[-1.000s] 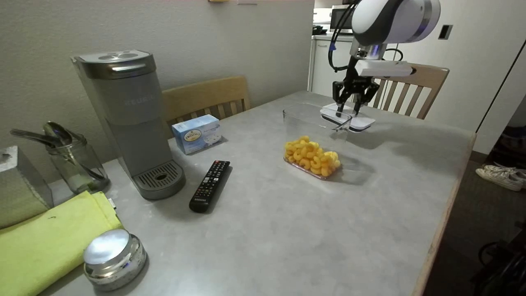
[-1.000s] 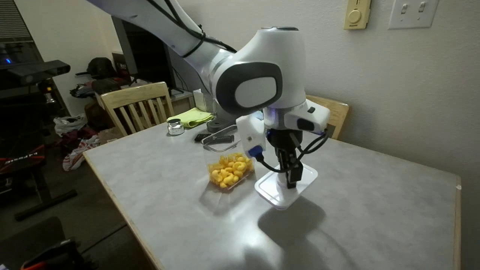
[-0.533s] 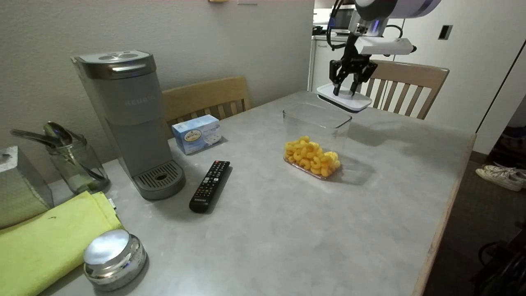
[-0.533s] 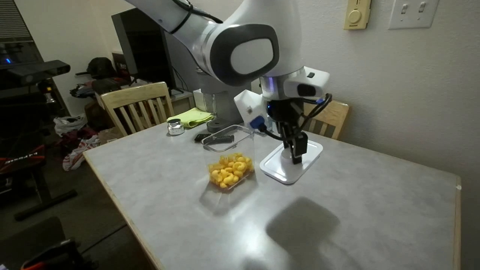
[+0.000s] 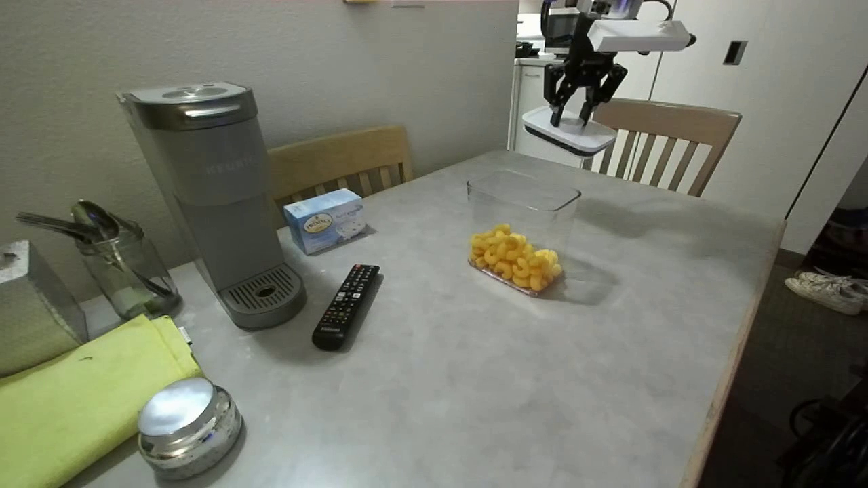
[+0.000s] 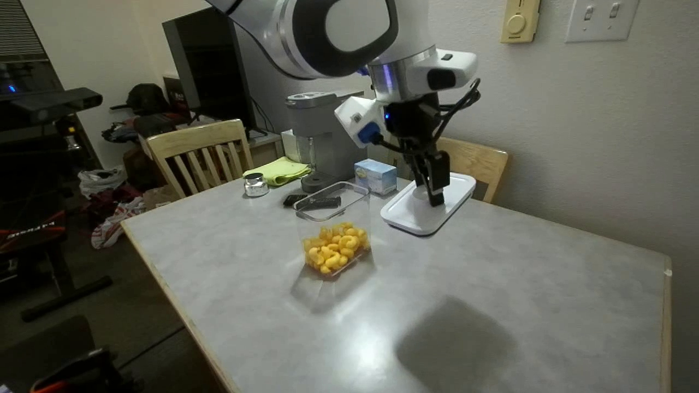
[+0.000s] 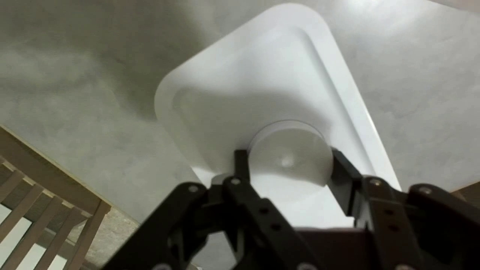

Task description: Place the white lid on top of the clear food container

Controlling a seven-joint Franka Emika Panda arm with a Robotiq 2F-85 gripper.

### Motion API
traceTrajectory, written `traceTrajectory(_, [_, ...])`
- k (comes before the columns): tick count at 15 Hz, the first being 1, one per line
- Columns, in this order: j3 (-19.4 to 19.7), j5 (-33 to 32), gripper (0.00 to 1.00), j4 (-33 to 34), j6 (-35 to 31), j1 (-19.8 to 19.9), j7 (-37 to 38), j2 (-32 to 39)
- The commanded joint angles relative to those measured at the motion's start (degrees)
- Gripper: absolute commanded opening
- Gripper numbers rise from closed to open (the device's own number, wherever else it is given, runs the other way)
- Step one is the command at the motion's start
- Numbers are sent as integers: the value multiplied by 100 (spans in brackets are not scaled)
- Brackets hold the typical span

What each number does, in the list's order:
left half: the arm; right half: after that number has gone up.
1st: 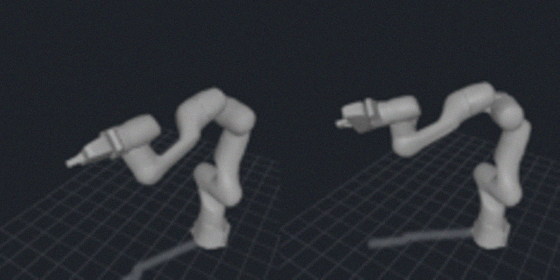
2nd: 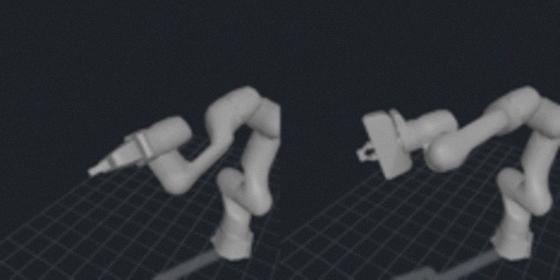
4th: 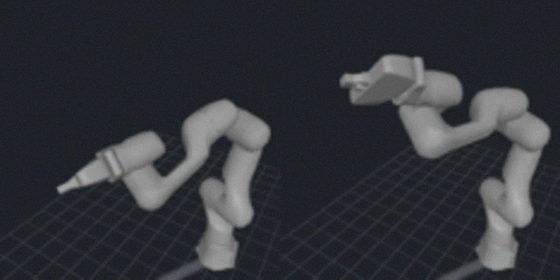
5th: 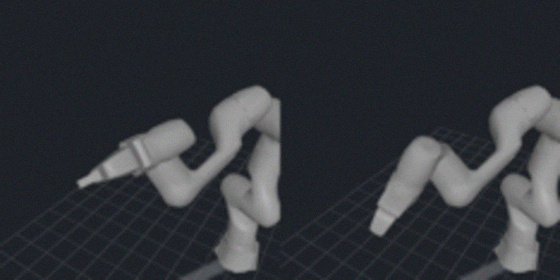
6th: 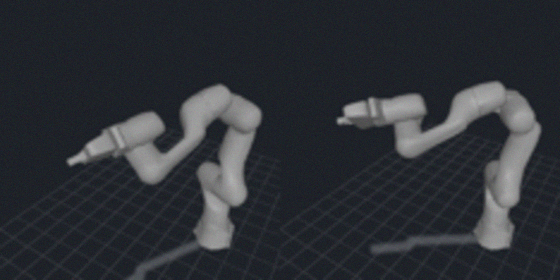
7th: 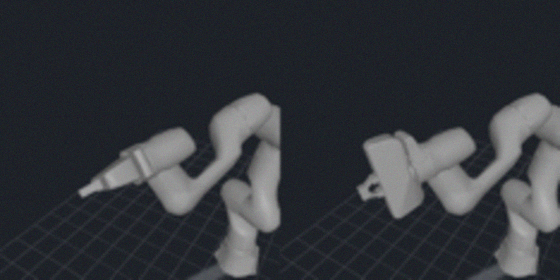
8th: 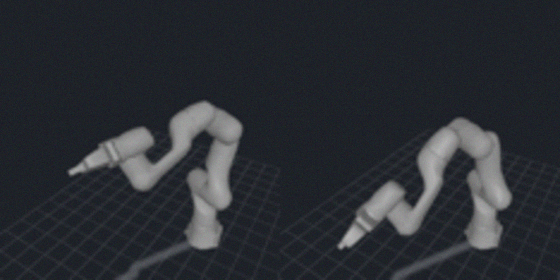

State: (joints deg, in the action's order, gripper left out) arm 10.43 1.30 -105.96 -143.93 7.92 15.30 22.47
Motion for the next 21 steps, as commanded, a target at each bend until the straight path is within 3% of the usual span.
traceTrajectory(1, [58,-103,29,-80,400,-126,137,-383])
traceTrajectory(11, [-139,-104,29,-119,1109,-369,455,-997])
traceTrajectory(21, [-270,-233,29,-572,779,-704,1187,-1433])
